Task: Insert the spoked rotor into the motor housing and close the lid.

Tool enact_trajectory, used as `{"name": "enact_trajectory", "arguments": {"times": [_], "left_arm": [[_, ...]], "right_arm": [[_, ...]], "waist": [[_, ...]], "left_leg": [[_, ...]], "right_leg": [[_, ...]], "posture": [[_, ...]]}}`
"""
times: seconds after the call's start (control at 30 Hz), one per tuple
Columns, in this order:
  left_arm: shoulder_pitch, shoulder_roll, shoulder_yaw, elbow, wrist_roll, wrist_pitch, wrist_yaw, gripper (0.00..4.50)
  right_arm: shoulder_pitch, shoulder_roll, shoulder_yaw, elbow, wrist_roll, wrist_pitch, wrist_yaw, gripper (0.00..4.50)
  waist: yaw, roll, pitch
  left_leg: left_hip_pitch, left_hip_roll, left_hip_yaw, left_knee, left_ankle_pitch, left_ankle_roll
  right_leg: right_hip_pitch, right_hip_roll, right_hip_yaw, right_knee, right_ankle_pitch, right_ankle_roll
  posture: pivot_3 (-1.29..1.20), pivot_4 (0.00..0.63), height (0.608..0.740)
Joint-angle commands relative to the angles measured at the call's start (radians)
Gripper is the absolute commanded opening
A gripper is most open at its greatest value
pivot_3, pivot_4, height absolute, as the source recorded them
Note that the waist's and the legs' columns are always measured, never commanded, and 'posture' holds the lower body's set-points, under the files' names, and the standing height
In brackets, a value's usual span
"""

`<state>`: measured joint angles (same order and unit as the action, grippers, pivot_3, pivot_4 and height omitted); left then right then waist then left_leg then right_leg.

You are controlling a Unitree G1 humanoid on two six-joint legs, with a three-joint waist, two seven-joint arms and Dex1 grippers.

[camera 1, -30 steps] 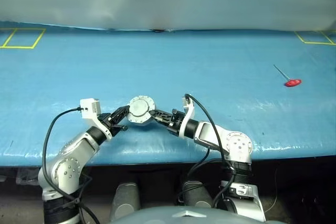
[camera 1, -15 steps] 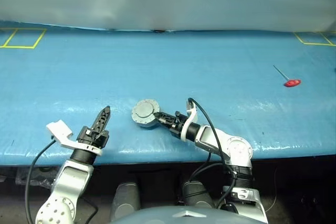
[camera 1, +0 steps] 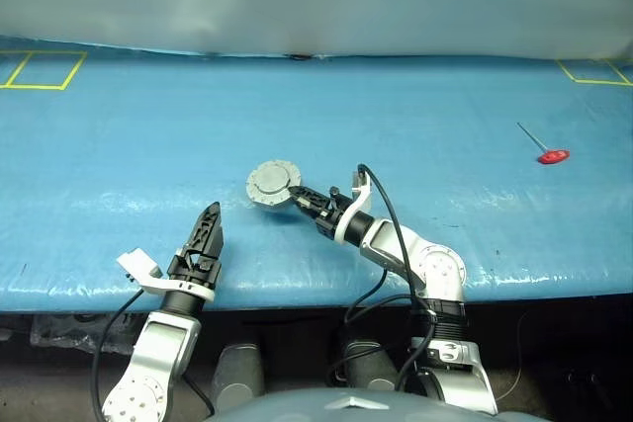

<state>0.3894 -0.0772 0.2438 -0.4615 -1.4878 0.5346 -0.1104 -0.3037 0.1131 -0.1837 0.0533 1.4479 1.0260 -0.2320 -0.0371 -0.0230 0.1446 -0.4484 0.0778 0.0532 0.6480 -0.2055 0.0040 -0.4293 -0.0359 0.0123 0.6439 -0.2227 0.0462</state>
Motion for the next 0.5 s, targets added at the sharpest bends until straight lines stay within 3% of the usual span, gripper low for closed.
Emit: {"name": "enact_trajectory", "arguments": {"times": [0.03, 0.5], "left_arm": [[-0.014, -0.026, -0.047, 0.002, -0.083, 0.018, -0.027, 4.5], [-0.023, 0.007, -0.069, 0.07, -0.148, 0.024, -0.071, 4.5]], "right_arm": [[-0.008, 0.074, 0.035, -0.086, 0.086, -0.006, 0.014, 1.18], [0.029, 0.059, 0.119, -0.139, 0.183, 0.002, -0.029, 1.18]], "waist": [[0.0, 0.0, 0.0], [-0.001, 0.0, 0.0]], "left_leg": [[0.0, 0.0, 0.0, 0.0, 0.0, 0.0], [0.0, 0.0, 0.0, 0.0, 0.0, 0.0]], "right_leg": [[0.0, 0.0, 0.0, 0.0, 0.0, 0.0], [0.0, 0.001, 0.0, 0.0, 0.0, 0.0]], "posture": [[0.0, 0.15, 0.74], [0.0, 0.15, 0.74]]}}
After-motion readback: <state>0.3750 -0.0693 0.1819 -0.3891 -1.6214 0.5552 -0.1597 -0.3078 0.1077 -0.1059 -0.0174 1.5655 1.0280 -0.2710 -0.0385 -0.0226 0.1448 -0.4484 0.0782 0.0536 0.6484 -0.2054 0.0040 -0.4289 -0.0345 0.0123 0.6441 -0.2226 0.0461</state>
